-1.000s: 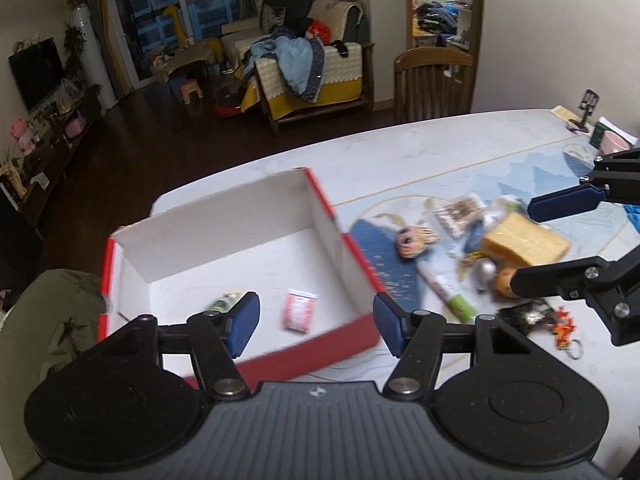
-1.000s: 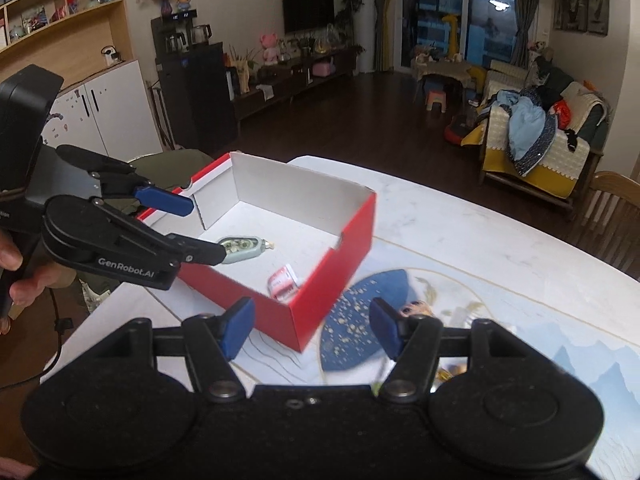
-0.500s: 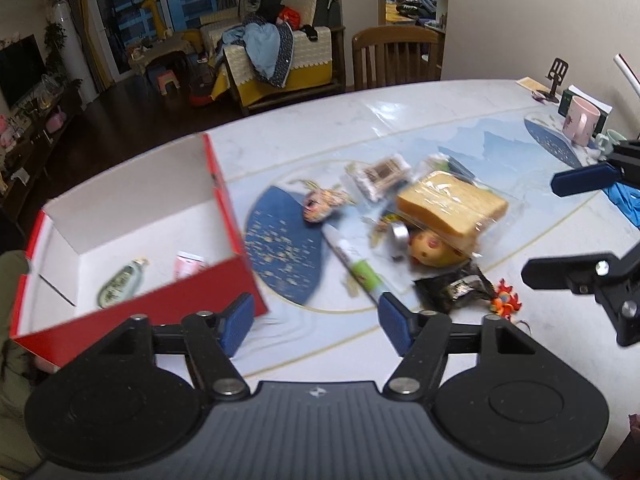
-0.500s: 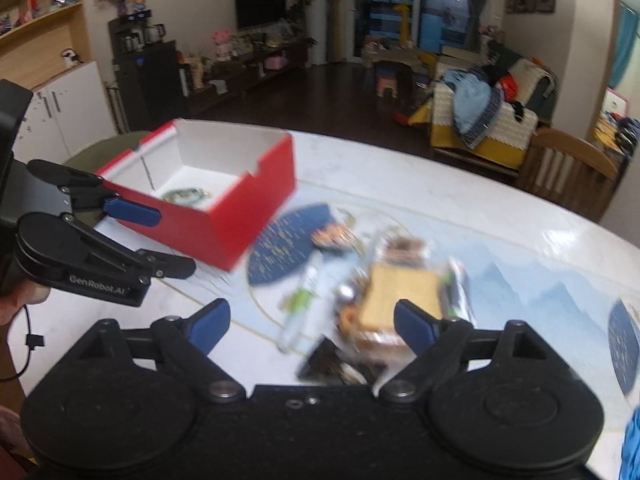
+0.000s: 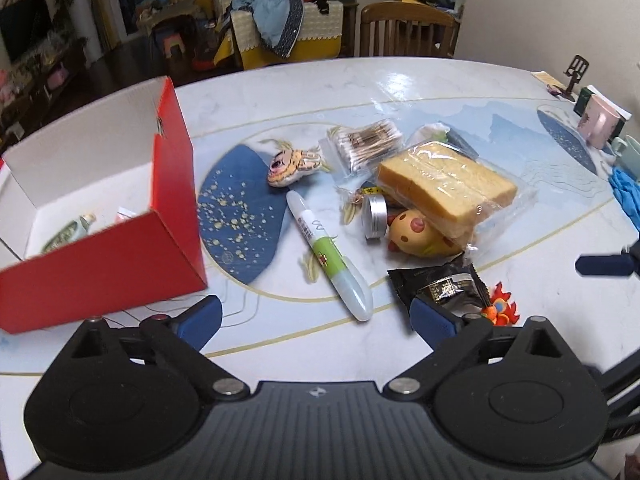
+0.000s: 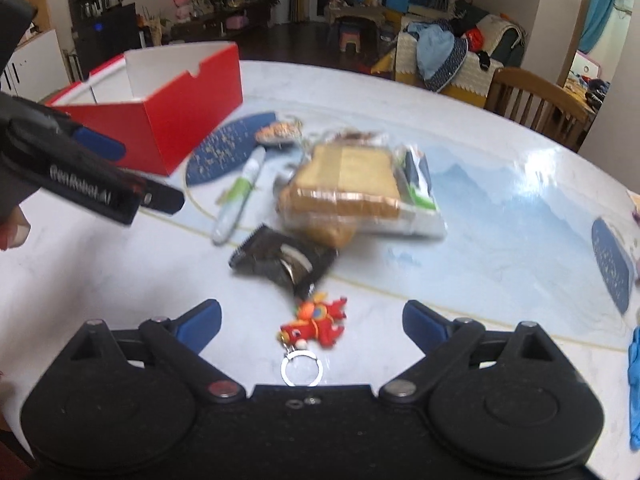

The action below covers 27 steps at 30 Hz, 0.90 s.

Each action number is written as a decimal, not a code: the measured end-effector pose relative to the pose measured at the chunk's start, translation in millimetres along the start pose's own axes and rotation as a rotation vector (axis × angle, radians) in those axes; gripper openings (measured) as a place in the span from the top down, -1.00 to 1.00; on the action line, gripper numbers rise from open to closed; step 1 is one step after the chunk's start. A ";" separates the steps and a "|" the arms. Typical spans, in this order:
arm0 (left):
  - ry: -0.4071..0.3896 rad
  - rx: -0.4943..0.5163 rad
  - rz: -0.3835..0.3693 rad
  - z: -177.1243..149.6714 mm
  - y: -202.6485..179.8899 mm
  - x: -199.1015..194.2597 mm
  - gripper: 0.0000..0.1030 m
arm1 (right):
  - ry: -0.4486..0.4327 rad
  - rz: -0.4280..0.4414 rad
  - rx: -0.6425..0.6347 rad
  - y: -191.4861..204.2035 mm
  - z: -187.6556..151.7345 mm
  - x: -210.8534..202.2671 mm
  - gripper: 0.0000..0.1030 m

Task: Organize objects
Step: 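Grasp the green-and-white marker with the left gripper while the right gripper approaches the red dragon keychain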

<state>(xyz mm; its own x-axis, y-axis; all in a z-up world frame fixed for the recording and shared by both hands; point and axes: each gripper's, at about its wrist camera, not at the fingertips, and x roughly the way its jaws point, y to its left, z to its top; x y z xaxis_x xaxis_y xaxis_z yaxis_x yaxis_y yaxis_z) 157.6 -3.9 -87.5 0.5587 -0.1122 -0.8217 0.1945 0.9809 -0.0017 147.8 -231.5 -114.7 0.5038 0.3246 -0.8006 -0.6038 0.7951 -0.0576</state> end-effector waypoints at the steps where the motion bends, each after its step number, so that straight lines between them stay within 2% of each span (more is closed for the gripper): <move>1: 0.003 -0.003 0.007 0.1 -1.3 3.5 -0.96 | 0.007 -0.002 0.003 -0.6 -3.1 4.3 -0.88; 9: 0.025 0.005 0.068 12.1 -11.0 38.7 -0.96 | 0.065 0.005 -0.007 -2.3 -14.0 37.1 -0.79; 23: 0.120 -0.041 0.161 20.5 -6.0 88.4 -0.97 | 0.097 0.028 -0.007 -3.4 -12.1 54.7 -0.60; 27: 0.106 -0.038 0.163 19.1 -6.2 89.1 -0.96 | 0.093 0.028 0.005 -5.7 -10.0 56.7 -0.57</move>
<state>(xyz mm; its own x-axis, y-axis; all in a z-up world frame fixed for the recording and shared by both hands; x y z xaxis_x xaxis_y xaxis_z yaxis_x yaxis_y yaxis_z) 221.5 -23.0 -149.9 0.4918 0.0644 -0.8683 0.0761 0.9903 0.1165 173.6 -222.8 -165.7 0.4267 0.2980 -0.8539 -0.6137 0.7889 -0.0313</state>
